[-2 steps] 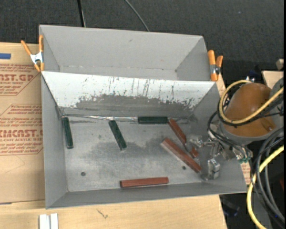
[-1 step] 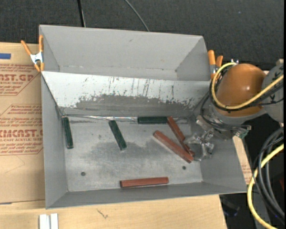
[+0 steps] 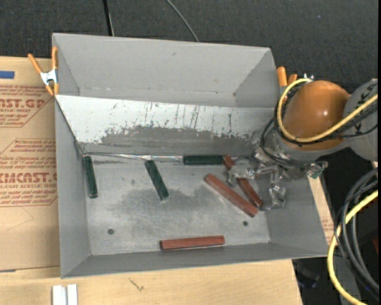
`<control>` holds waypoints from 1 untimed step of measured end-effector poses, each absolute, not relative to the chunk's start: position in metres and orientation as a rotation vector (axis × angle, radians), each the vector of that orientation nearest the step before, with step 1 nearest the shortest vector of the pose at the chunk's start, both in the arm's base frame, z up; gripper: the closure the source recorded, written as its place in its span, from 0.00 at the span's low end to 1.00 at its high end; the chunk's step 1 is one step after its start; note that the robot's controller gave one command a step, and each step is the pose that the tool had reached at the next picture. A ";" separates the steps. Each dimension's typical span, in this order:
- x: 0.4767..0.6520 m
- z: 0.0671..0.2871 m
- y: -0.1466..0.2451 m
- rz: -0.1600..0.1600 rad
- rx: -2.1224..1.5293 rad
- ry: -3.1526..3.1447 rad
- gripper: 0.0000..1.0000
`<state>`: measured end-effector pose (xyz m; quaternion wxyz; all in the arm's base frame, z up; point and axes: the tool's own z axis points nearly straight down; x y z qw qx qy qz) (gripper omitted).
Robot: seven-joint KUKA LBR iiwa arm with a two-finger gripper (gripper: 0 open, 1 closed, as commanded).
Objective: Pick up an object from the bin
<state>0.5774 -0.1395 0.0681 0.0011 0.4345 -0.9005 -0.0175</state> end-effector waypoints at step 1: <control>0.574 0.069 -0.144 -0.057 1.363 -2.801 1.00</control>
Offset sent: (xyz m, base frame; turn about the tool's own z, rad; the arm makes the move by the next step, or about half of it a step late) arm 0.0000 0.0000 0.0000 0.0000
